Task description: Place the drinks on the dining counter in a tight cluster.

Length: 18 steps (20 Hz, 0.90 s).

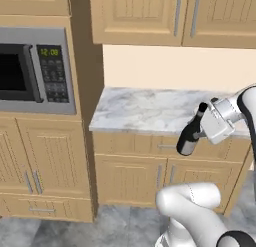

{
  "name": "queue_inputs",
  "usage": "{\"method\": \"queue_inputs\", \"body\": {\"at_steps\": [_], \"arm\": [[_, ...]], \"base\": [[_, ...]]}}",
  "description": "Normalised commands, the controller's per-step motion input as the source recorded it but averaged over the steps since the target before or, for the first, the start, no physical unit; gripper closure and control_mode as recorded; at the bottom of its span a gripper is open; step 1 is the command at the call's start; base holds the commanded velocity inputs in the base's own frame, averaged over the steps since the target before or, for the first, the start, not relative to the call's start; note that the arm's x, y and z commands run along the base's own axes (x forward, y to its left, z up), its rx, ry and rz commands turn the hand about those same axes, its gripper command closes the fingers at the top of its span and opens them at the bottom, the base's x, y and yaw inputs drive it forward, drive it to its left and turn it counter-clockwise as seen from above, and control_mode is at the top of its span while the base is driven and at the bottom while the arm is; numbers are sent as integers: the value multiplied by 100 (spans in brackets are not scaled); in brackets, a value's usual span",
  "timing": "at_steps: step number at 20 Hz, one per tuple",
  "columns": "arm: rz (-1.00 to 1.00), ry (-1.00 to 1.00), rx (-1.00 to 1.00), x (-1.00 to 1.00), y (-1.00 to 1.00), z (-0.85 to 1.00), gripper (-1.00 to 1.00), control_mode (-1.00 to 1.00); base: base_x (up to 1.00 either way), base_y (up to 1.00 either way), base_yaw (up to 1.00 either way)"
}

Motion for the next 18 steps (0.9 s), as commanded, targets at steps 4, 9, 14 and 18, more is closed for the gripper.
{"method": "queue_inputs", "body": {"at_steps": [4, 9, 14, 18], "arm": [[0, 0, 0, 0, 0, 0, 100, 100], [0, 0, 0, 0, 0, 0, 100, 100], [0, 0, 0, 0, 0, 0, 100, 100], [0, 0, 0, 0, 0, 0, 100, 100]], "base": [[-51, 0, 64], [-17, 0, 80], [25, 0, 81], [26, 19, 89]]}}
